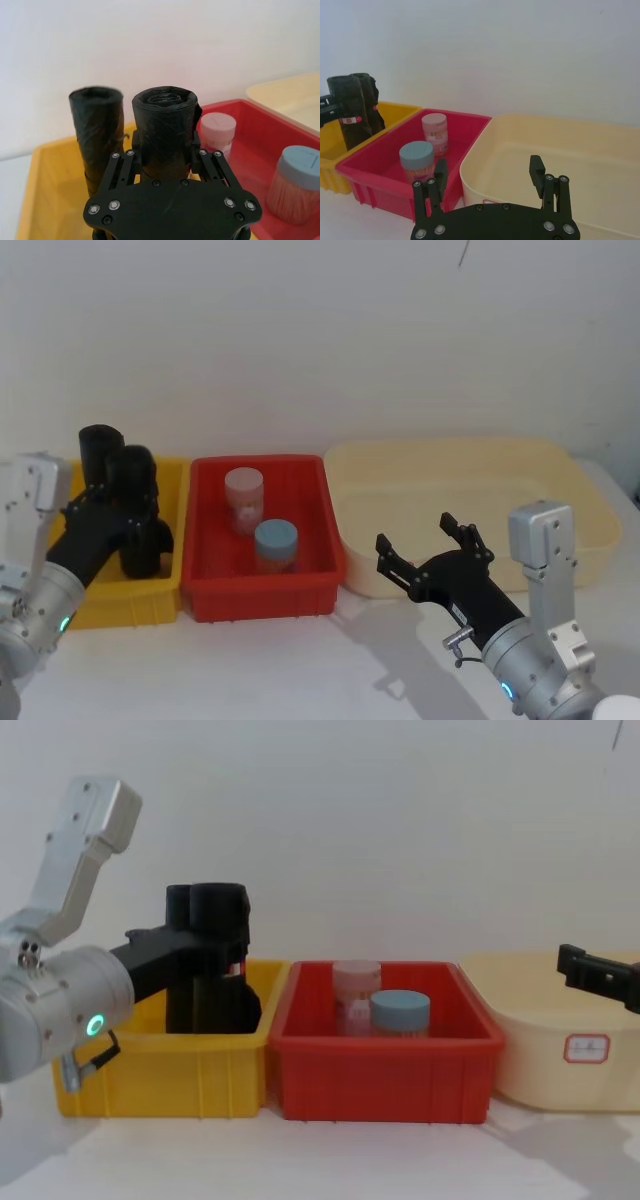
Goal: Pick up the garbage bag with the one hand and transfer it to the other hand.
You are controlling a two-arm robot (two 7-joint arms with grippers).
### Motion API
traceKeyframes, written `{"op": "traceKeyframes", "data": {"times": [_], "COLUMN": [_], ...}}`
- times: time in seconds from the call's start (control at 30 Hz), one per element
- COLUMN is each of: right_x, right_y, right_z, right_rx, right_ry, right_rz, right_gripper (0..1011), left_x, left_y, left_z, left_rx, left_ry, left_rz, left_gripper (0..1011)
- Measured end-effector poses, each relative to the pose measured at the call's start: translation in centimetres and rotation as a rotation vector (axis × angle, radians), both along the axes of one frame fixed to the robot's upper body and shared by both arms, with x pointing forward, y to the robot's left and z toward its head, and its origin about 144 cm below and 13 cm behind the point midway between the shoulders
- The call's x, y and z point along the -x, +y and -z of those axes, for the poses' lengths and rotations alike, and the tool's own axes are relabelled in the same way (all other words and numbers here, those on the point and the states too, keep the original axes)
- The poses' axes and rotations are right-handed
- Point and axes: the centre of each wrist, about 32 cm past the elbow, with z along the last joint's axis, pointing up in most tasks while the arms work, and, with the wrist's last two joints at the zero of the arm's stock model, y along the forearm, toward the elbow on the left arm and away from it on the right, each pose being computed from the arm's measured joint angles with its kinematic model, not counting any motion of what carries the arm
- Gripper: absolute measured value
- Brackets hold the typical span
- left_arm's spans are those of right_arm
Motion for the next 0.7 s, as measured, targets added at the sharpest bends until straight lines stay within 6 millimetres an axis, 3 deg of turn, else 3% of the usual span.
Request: {"op": "traceKeyframes", "data": {"times": [0.7], "right_x": [0.0], "right_y": [0.0], "right_z": [0.0], "right_rx": [0.000], "right_ry": [0.000], "right_rz": [0.000], "right_gripper": [1000], "left_x": [-0.7], "left_y": [-2.0], "left_z": [-7.9], "left_rx": [-0.106], "left_ry": [-0.138], "left_rz": [0.211], "left_gripper": [448]}}
